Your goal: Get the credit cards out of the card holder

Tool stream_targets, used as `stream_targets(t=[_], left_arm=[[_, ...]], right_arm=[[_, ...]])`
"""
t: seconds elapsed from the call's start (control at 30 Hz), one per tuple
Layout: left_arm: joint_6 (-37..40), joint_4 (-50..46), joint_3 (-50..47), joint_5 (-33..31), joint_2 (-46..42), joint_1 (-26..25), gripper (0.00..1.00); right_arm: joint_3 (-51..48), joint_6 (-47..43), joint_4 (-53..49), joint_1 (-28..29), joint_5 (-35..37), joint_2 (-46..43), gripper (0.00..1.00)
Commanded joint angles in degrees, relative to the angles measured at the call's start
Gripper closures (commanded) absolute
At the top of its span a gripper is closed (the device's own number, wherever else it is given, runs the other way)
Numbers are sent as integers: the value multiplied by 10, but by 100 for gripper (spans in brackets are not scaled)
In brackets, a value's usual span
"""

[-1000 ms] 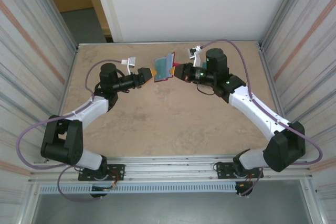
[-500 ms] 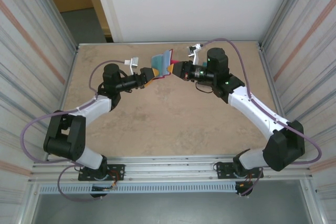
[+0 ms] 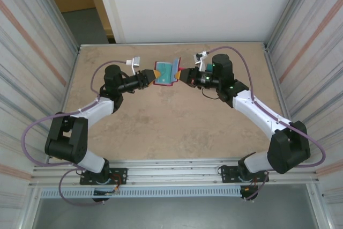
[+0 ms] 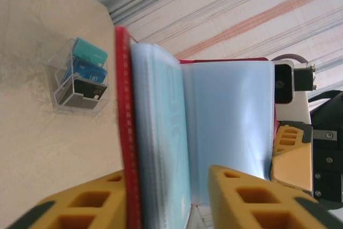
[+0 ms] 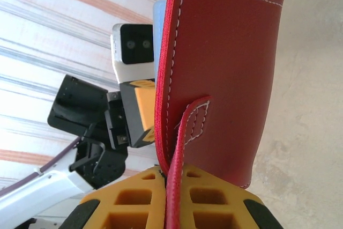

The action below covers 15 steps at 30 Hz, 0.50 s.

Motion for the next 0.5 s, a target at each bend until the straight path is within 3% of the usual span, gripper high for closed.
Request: stream_targets(t=[0.0, 0.23, 0.27, 0.33, 0.4, 0.47], left_arm=[[30, -26, 2, 1, -8, -6, 70], [104, -130, 17, -21, -5, -31, 95], [117, -146, 18, -29, -3, -36, 100], [132, -165, 16, -44, 2, -46, 100], [140, -176, 10, -60, 11, -56, 100], [142, -178, 4, -72, 22, -69, 100]], right_arm=[[-5, 0, 5, -3, -1, 4, 100], [1, -42, -84, -3, 30, 0, 100], [2, -54, -112, -3, 48, -2, 96], [5, -79, -169, -3, 87, -10, 86], [13, -106, -250, 0, 150, -20, 69], [18, -120, -314, 0, 211, -30, 62]])
